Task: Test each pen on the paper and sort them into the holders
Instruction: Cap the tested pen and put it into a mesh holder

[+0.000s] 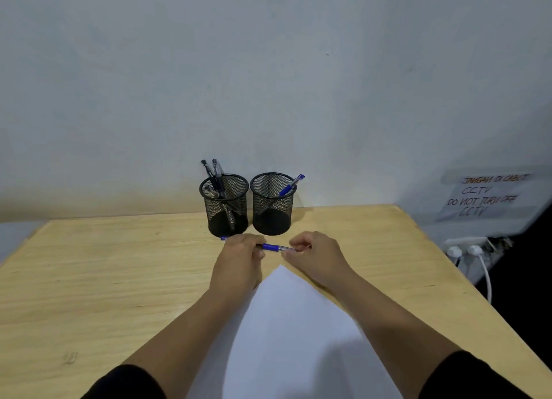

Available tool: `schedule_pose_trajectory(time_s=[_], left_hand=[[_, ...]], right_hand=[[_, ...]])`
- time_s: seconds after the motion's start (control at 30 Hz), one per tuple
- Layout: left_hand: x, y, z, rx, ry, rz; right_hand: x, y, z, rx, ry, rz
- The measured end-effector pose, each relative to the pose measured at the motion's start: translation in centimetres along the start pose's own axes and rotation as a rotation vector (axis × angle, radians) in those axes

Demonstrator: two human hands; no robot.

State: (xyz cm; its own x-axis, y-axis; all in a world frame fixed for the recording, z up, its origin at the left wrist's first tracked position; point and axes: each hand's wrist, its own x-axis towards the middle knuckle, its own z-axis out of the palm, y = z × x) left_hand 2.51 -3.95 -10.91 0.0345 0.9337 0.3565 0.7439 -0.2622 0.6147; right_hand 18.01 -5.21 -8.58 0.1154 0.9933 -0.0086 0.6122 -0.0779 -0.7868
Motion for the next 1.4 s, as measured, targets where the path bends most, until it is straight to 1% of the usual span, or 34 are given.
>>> schedule_pose_trajectory(time_s=[0.1,0.2,0.23,0.3,0.37,0.43,0.53,0.6,0.7,0.73,0.8,0.83,0.9,1.0,1.1,1.17,1.23,1.3,1.4], left_hand=[[0.2,-0.2,0.0,0.099,-0.035,-0.002],[-0.1,0.2,-0.6,0.197,-0.047,0.005],[-0.2,0.4,-0.9,0.214,-0.037,0.015],[-0.4,0.7,-1.8,0.182,-0.003,0.015],[-0.6,1.1,-2.8,0.073,0.038,0.004],[-0.8,1.9,-3.9,-0.070,0.053,-0.006],[-1.7,3.5,-5.6,-0.267,0.030,-0.029],[-2.5,4.3,-6.8,-0.318,0.015,-0.027],[-3.6,5.5,-8.8,-0.374,0.010,-0.026],[-4.0,5.9,-9.5,-0.386,0.034,-0.024],[-4.6,6.5,-11.1,-0.413,0.136,-0.019],[-4.9,6.8,-11.9,-0.430,0.185,-0.021],[-5.4,7.0,-13.3,-0.456,0.231,-0.033],[-6.5,6.9,-15.1,-0.456,0.201,-0.050],[-7.8,6.4,-16.3,-0.414,0.134,-0.073],[-8.4,5.8,-16.9,-0.399,0.152,-0.091],[-8.9,4.9,-17.4,-0.447,0.207,-0.155],[-9.2,3.7,-17.8,-0.517,0.245,-0.247],[-9.6,1.9,-18.0,-0.609,0.205,-0.314]], right_hand=[[-0.5,-0.2,0.6,-0.137,0.007,-0.053],[-0.9,-0.6,0.8,-0.177,-0.004,-0.063],[-1.0,-0.8,0.8,-0.138,-0.006,-0.059],[-1.3,-1.5,0.5,0.060,0.004,-0.038],[-1.6,-2.5,-0.1,0.285,0.048,-0.035],[-2.3,-3.8,-0.8,0.451,0.055,-0.044],[-3.8,-5.9,-1.1,0.532,0.011,-0.087],[-4.9,-7.1,-1.0,0.519,0.001,-0.122],[-6.2,-8.9,-0.9,0.481,0.053,-0.185],[-6.6,-9.5,-1.0,0.467,0.073,-0.206],[-7.6,-10.5,-1.3,0.437,0.082,-0.250],[-8.1,-10.9,-1.4,0.411,0.068,-0.273],[-9.4,-11.5,-1.3,0.307,0.025,-0.328],[-11.0,-11.9,-0.5,0.165,-0.042,-0.390],[-12.4,-12.2,0.1,0.132,-0.099,-0.387],[-13.2,-12.5,-0.1,0.106,-0.157,-0.363],[-13.9,-12.8,-0.7,0.089,-0.235,-0.319],[-14.2,-13.0,-1.4,0.167,-0.287,-0.258],[-14.1,-13.1,-1.8,0.559,-0.318,-0.145]])
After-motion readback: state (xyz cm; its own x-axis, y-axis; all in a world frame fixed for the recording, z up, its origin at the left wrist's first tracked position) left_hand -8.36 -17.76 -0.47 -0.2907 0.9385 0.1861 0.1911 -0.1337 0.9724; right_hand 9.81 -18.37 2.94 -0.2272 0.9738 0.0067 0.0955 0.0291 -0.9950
